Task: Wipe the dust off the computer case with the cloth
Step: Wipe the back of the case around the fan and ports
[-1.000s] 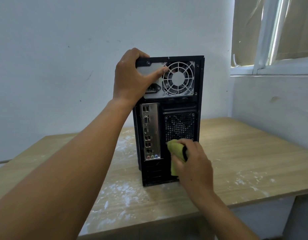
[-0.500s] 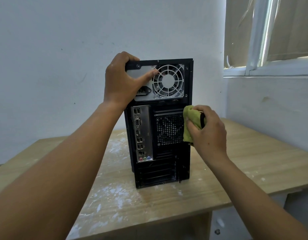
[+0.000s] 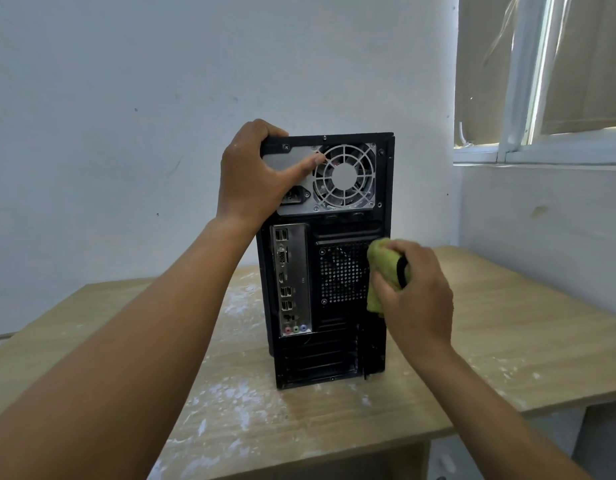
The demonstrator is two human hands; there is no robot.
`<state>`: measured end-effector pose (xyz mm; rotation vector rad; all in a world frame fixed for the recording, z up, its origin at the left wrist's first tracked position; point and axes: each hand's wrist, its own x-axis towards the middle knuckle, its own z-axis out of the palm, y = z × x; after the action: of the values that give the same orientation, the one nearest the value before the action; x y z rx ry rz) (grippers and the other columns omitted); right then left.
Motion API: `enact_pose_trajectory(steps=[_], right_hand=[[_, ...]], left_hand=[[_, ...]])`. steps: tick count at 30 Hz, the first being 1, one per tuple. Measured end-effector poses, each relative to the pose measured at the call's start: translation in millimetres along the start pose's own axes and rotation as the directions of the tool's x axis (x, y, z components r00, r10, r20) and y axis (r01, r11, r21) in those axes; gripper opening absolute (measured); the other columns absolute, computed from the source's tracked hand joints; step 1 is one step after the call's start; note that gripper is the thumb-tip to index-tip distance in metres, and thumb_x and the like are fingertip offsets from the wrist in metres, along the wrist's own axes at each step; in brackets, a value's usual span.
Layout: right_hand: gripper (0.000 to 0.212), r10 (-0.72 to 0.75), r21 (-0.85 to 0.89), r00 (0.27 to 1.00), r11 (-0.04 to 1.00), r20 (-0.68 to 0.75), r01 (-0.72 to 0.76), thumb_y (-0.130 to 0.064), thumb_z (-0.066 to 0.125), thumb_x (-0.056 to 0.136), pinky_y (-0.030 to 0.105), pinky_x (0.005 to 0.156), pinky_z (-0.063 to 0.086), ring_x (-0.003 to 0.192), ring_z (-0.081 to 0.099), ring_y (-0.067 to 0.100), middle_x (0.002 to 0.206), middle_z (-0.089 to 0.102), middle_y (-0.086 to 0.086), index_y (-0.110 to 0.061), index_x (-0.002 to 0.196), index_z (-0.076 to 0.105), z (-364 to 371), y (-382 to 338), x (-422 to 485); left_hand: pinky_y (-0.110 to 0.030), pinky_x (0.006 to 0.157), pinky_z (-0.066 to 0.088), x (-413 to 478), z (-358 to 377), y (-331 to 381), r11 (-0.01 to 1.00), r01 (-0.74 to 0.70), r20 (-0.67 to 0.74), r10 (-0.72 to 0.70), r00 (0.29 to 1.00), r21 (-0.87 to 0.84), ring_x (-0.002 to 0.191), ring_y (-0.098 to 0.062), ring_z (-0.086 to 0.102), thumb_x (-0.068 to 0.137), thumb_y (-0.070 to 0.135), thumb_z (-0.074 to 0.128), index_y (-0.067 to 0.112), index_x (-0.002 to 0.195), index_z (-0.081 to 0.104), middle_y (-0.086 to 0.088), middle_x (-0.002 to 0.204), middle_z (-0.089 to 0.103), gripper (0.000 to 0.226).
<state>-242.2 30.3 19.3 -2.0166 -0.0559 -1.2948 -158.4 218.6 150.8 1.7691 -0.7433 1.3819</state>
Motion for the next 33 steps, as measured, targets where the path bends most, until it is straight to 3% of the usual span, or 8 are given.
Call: enact_pose_trajectory(steps=[8,14,18,22,27,33], right_hand=[[0.029,0.014,-0.032,1.0,0.999,0.007,-0.014,-0.024,0.068,0.084,0.025,0.061,0.033,0.076,0.05,0.014,0.103,0.058,-0.003,-0.023,0.112,0.059,9.7,-35.6,26.1],[0.038,-0.127,-0.069,0.983,0.988,0.131,0.137,-0.026,0.07,0.082,0.025,0.064,0.033,0.084,0.061,0.024,0.111,0.056,-0.001,-0.022,0.118,0.059,32.9,-73.0,11.0],[0.036,-0.179,-0.086,0.972,0.977,0.152,0.193,-0.028,0.07,0.083,0.032,0.062,0.049,0.08,0.063,0.025,0.11,0.057,-0.002,-0.025,0.117,0.059,28.3,-66.2,18.1],[0.03,-0.118,-0.064,0.988,0.99,0.103,0.125,-0.028,0.068,0.083,0.032,0.065,0.049,0.08,0.06,0.021,0.106,0.057,-0.006,-0.027,0.112,0.059,14.6,-52.5,29.6],[0.025,0.024,-0.035,1.0,0.999,0.014,-0.023,-0.029,0.065,0.085,0.026,0.064,0.036,0.077,0.051,0.014,0.101,0.058,-0.006,-0.025,0.108,0.058,-5.4,-23.3,42.8],[0.024,0.029,0.058,0.996,0.998,-0.087,-0.024,-0.027,0.066,0.085,0.025,0.066,0.032,0.078,0.048,0.012,0.098,0.056,-0.006,-0.022,0.107,0.058,-12.9,-30.6,60.4]], left_hand=[[-0.015,0.076,0.047,-0.3,0.4,0.0,1.0,-0.005,-0.008,0.005,1.0,0.0,0.083,-0.006,0.059,0.069,0.054,0.083,0.011,0.093,0.062,0.005,0.089,0.061,0.053],[-0.011,0.077,0.045,0.2,-0.9,0.5,1.0,-0.01,-0.001,0.01,1.0,0.003,0.084,-0.006,0.06,0.069,0.055,0.082,0.012,0.094,0.062,0.004,0.09,0.062,0.054],[-0.011,0.075,0.045,0.3,-1.0,-0.1,1.0,-0.014,-0.003,0.014,1.0,0.019,0.083,-0.005,0.058,0.069,0.056,0.082,0.011,0.094,0.063,0.005,0.09,0.061,0.055],[-0.01,0.075,0.044,0.6,1.4,0.0,1.0,-0.013,-0.015,0.013,1.0,0.007,0.083,-0.004,0.059,0.07,0.055,0.083,0.009,0.093,0.063,0.004,0.089,0.062,0.055],[-0.009,0.076,0.044,0.5,0.8,-0.6,1.0,-0.005,-0.01,0.005,1.0,0.003,0.081,-0.001,0.058,0.071,0.053,0.083,0.008,0.093,0.063,0.004,0.089,0.062,0.054],[-0.008,0.077,0.044,0.4,0.9,-0.6,1.0,-0.009,-0.005,0.009,1.0,-0.001,0.081,0.0,0.058,0.071,0.051,0.083,0.01,0.093,0.062,0.003,0.089,0.062,0.051]])
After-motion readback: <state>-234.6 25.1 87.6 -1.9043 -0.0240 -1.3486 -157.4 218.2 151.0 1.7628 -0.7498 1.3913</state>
